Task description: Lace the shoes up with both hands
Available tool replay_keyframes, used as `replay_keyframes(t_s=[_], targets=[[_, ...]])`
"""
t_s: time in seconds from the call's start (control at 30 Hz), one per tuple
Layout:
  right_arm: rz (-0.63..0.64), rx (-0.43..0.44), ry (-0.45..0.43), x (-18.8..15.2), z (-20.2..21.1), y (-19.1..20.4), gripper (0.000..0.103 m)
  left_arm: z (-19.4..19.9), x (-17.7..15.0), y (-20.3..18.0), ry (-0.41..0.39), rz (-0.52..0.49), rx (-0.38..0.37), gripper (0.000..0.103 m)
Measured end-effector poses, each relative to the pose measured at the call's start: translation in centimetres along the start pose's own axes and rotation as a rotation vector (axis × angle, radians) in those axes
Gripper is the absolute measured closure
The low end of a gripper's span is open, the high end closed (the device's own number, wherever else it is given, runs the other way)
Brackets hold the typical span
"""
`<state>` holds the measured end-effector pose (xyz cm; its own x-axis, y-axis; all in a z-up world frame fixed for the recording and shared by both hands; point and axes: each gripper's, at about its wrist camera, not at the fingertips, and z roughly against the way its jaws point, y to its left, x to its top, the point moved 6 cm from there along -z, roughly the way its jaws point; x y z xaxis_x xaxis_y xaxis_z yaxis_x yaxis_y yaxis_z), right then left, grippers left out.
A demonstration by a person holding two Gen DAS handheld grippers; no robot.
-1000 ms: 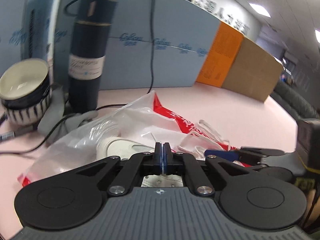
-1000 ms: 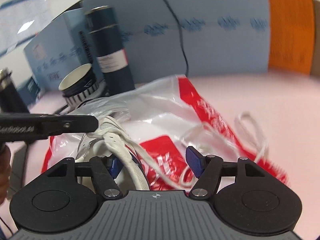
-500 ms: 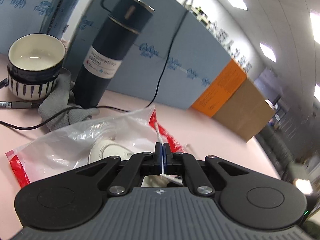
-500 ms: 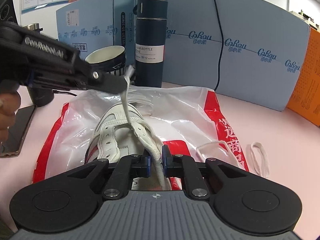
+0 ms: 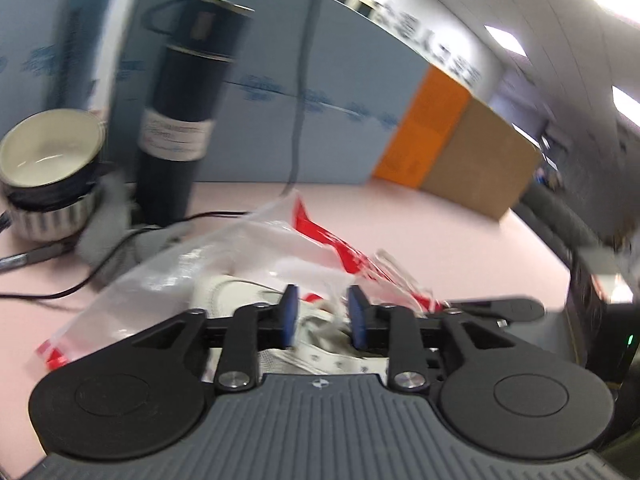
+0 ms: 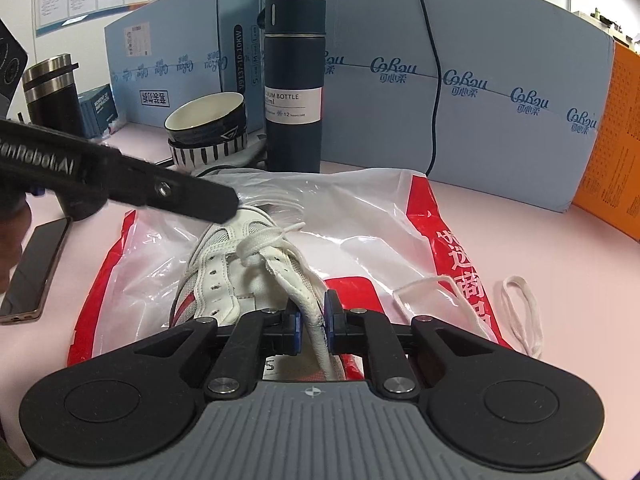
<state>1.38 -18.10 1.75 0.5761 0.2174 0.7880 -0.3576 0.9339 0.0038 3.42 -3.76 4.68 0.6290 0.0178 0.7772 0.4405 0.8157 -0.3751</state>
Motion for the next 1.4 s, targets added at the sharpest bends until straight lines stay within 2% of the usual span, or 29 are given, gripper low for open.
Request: replay_keyframes(t_s=[0.03, 0.07, 0.2, 0.27, 0.4, 0.6, 0.83, 0.93, 1.03, 1.1, 1.2, 1.27, 1.37, 1.4], targets=[[-0.001, 0.001, 0.0, 0.0, 0.0, 0.0, 0.092, -0.5, 0.0, -0.5, 0.005, -0.02, -0.001, 0.058], [-0.002, 0.002, 0.0, 0.0, 0.0, 0.0, 0.092, -0.9, -0.1, -1.0, 0.009, -0.039, -0.001, 0.053], [-0.012, -0.004, 0.008, -0.1, -0.1, -0.2, 0.09, -3.2, -0.7, -2.1, 0.066, -0.141, 0.038, 0.061], [-0.037, 0.004, 0.016, -0.3, -0.2, -0.5, 0.089, -3.5, -0.8, -1.8, 0.071, -0.12, 0.043, 0.101], [-0.106, 0.016, 0.038, -0.9, -0.5, -1.2, 0.088, -2.8, -0.5, -1.0, 0.029, -0.059, 0.038, 0.102], [-0.118, 0.018, 0.052, -1.2, -0.6, -1.2, 0.088, -0.6, 0.5, 1.6, -0.056, 0.129, 0.051, 0.102], [-0.178, 0.035, 0.06, -1.4, -0.9, -1.7, 0.088, 1.4, 1.3, 2.5, -0.119, 0.244, 0.015, 0.102], [-0.173, 0.031, 0.063, -1.4, -0.9, -1.7, 0.088, 2.7, 2.3, 2.8, -0.203, 0.294, -0.023, 0.103], [-0.171, 0.029, 0.062, -1.4, -0.8, -1.6, 0.088, 3.9, 3.8, 3.4, -0.252, 0.3, 0.001, 0.103], [-0.172, 0.025, 0.059, -1.4, -0.7, -1.7, 0.088, 4.0, 4.0, 3.6, -0.22, 0.257, 0.021, 0.103], [-0.184, 0.026, 0.053, -1.3, -0.6, -1.8, 0.085, 3.2, 2.9, 3.2, -0.125, 0.178, 0.05, 0.101], [-0.204, 0.03, 0.034, -1.0, -0.1, -2.2, 0.085, 2.5, 1.7, 2.3, -0.057, 0.1, 0.071, 0.086], [-0.236, 0.072, -0.004, -0.3, 1.1, -2.7, 0.08, 2.0, -0.2, 0.7, 0.034, -0.012, 0.087, 0.072], [-0.247, 0.096, -0.015, -0.1, 1.5, -2.8, 0.071, 2.0, -0.6, 0.2, 0.06, -0.036, 0.075, 0.069]])
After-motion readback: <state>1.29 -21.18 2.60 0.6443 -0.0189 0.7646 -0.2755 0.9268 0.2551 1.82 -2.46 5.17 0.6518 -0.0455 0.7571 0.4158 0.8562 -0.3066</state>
